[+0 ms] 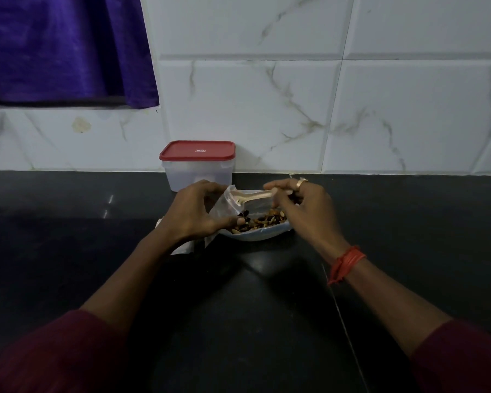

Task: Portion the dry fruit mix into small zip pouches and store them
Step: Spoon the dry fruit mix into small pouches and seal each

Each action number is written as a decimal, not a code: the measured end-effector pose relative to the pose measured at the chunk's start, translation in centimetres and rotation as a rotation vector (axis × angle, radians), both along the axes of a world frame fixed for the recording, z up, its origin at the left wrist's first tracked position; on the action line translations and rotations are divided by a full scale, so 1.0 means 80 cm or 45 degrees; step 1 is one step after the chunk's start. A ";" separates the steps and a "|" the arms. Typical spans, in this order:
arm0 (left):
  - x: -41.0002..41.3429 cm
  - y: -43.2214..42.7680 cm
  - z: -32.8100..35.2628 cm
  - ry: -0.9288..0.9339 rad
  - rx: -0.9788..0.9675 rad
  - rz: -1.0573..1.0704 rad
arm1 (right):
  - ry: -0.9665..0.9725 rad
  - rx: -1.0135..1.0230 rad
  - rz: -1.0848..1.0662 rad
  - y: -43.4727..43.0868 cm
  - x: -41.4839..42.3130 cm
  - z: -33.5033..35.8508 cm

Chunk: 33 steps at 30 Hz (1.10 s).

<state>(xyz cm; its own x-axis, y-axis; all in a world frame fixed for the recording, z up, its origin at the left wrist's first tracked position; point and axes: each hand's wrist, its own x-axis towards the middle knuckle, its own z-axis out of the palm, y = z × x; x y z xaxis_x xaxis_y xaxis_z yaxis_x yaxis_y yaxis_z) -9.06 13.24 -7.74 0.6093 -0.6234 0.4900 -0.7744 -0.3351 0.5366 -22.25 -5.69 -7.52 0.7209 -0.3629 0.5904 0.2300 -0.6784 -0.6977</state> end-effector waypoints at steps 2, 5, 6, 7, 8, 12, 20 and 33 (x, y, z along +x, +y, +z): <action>0.002 0.002 -0.001 0.020 -0.030 0.014 | -0.083 -0.421 0.037 -0.004 0.001 -0.006; 0.006 0.004 -0.003 0.061 -0.031 0.003 | -0.224 -0.670 -0.019 -0.011 0.006 -0.014; 0.006 0.005 -0.003 0.071 -0.031 -0.005 | -0.255 -0.637 -0.034 -0.013 0.007 -0.015; 0.006 0.005 -0.003 0.079 -0.035 -0.012 | -0.275 -0.597 -0.044 -0.014 0.007 -0.015; 0.005 0.005 -0.002 0.087 -0.039 -0.018 | -0.276 -0.560 -0.044 -0.014 0.006 -0.015; 0.006 0.007 -0.001 0.163 -0.066 -0.032 | -0.261 -0.387 -0.063 -0.010 0.002 -0.010; 0.009 0.010 0.002 0.461 -0.245 -0.010 | -0.203 -0.229 -0.389 -0.022 0.001 -0.012; 0.020 0.015 -0.004 0.396 -0.028 -0.039 | 0.202 -0.905 -0.407 -0.022 0.010 -0.030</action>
<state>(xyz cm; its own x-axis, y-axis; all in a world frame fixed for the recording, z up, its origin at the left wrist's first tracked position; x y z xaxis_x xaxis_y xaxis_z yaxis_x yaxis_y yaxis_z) -7.44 14.40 -8.06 0.7134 -0.6349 0.2965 -0.5812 -0.2997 0.7566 -21.42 -7.42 -9.90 0.7402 -0.1411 0.6574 -0.1166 -0.9899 -0.0813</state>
